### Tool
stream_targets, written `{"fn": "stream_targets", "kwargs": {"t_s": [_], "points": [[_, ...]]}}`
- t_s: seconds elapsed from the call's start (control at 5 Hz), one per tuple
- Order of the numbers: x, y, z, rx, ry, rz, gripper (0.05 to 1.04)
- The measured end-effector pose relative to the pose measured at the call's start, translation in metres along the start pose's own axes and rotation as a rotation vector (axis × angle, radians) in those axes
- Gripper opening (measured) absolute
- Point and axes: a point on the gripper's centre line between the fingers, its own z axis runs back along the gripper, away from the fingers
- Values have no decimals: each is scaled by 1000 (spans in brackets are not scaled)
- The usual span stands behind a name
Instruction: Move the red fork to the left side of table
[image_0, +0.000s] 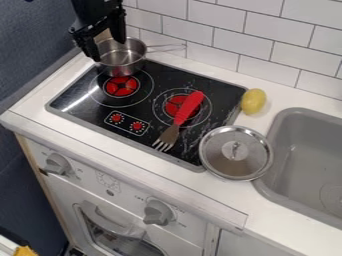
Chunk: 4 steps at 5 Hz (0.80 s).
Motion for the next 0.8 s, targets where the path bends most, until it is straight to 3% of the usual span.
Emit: {"fn": "stream_targets", "kwargs": {"t_s": [0.2,0.4,0.6,0.8], "points": [[-6,8,-18,39,32,2,1001],[-16,16,-16,38,48,0,1001],[-19,15,7,24,-12,-32,1001],[-42,7,29,-10,-38,-136,1001]]}}
